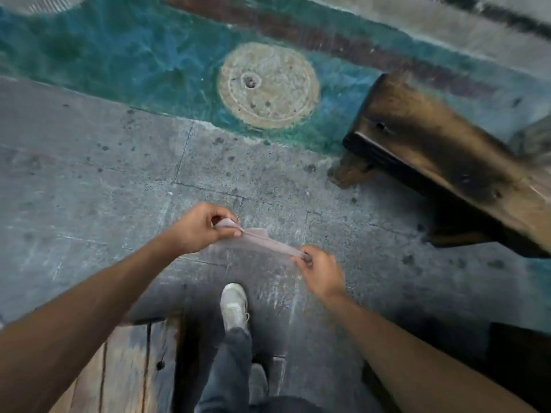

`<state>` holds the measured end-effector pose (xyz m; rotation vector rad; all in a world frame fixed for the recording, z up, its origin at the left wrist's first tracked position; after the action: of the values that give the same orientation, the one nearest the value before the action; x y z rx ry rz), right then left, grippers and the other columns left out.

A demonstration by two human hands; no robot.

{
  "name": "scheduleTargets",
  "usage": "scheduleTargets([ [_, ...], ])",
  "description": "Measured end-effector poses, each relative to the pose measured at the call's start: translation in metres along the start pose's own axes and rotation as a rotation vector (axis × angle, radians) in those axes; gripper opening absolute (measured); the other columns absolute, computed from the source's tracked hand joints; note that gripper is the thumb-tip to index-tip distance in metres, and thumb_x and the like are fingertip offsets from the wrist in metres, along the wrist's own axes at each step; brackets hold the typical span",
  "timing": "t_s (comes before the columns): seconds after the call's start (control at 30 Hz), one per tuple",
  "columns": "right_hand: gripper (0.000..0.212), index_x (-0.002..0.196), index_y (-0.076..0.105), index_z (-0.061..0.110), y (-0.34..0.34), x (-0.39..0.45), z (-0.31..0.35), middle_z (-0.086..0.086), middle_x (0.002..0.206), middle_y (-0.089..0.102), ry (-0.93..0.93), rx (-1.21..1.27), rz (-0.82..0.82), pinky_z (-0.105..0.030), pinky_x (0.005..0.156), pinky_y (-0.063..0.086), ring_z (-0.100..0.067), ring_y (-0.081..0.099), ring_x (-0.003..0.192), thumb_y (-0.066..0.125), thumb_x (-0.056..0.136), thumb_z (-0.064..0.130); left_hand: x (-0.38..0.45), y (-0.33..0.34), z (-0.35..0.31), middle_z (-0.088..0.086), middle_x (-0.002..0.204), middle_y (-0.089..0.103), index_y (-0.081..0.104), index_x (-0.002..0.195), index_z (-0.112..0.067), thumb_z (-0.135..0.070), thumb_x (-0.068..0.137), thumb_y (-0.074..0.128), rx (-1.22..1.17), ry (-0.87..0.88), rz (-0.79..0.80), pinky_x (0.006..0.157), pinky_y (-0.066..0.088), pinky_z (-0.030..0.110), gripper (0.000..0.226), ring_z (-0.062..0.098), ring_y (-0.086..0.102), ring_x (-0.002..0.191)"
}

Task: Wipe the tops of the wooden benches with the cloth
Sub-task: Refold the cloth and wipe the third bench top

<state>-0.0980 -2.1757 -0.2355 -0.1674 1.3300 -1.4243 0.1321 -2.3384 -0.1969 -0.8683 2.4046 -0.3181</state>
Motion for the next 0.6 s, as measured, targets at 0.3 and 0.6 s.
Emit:
scheduleTargets([
  [0.3,0.017,0.111,0.060,0.024,-0.103,0.086,-0.029,0.006,0.094,0.061,0.098,0.167,-0.311,-0.030,0.065,0.038,-0.016,0.054,0.078,0.046,0.106,0.033,0.153,0.004,-0.058,0.004,0.097,0.065,0.073,0.097,-0.015,-0.017,0.094,0.068,0.156,0.101,-0.017,0.078,0.045,0.028,0.006,0.018,0.061,0.088],
  [0.6,0.011,0.101,0.066,0.028,-0.174,0.155,-0.086,0.009,0.081,0.071,0.294,0.305,-0.653,-0.024,0.063,0.045,-0.012,0.061,0.064,0.062,0.095,0.037,0.297,0.012,-0.150,-0.012,0.092,0.067,0.068,0.095,-0.027,-0.025,0.097,0.064,0.290,0.275,-0.055,0.074,0.044,0.022,0.005,0.011,0.059,0.087],
])
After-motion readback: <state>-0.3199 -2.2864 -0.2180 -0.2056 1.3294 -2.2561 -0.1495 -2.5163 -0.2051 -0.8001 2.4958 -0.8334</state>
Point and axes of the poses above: each hand's wrist, its own x-axis towards the middle knuckle, its own y-axis out of the palm, z = x × y, the point moved 5 cm from there along x, towards the middle knuckle
